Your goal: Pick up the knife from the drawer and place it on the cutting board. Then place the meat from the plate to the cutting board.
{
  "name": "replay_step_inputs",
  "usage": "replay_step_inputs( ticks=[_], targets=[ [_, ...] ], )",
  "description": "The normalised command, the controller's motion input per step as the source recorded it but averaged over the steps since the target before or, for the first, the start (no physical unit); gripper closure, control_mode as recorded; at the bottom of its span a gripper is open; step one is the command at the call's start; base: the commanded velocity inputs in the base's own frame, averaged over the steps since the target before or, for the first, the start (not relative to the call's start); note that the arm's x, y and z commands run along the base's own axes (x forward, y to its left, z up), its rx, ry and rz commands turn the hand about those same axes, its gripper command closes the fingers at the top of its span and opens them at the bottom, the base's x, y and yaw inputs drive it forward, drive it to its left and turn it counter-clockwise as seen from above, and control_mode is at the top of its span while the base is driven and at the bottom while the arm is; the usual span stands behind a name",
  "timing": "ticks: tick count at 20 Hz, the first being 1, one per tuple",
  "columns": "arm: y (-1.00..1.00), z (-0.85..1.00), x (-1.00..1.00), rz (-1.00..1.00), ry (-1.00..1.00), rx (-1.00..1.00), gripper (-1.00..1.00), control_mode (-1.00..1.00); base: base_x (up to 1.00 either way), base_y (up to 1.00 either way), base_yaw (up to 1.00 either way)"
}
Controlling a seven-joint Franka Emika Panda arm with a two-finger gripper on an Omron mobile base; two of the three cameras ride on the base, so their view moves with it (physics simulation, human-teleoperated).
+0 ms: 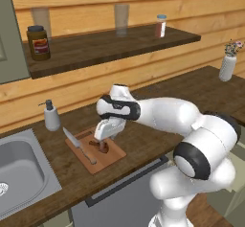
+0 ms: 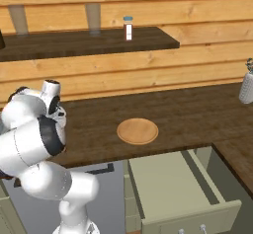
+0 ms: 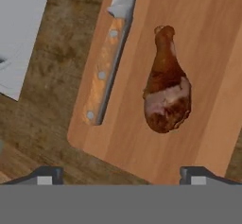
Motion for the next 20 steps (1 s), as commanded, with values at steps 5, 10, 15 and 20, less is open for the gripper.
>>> replay_step_inputs(
  ticks=[5, 10, 15, 20],
  targets=[
    [-0.36, 0.99, -1.0, 0.0, 0.0, 0.11, -1.0, -1.0, 0.0, 0.0, 0.0],
    [-0.37, 1.0, -0.98, 0.01, 0.0, 0.04, -1.0, -1.0, 0.0, 0.0, 0.0],
    [-0.46, 1.0, -0.84, 0.0, 0.0, 0.0, -1.0, -1.0, 0.0, 0.0, 0.0],
    [-0.51, 0.92, -0.77, 0.0, -0.02, -0.05, -1.0, -1.0, 0.0, 0.0, 0.0]
  ],
)
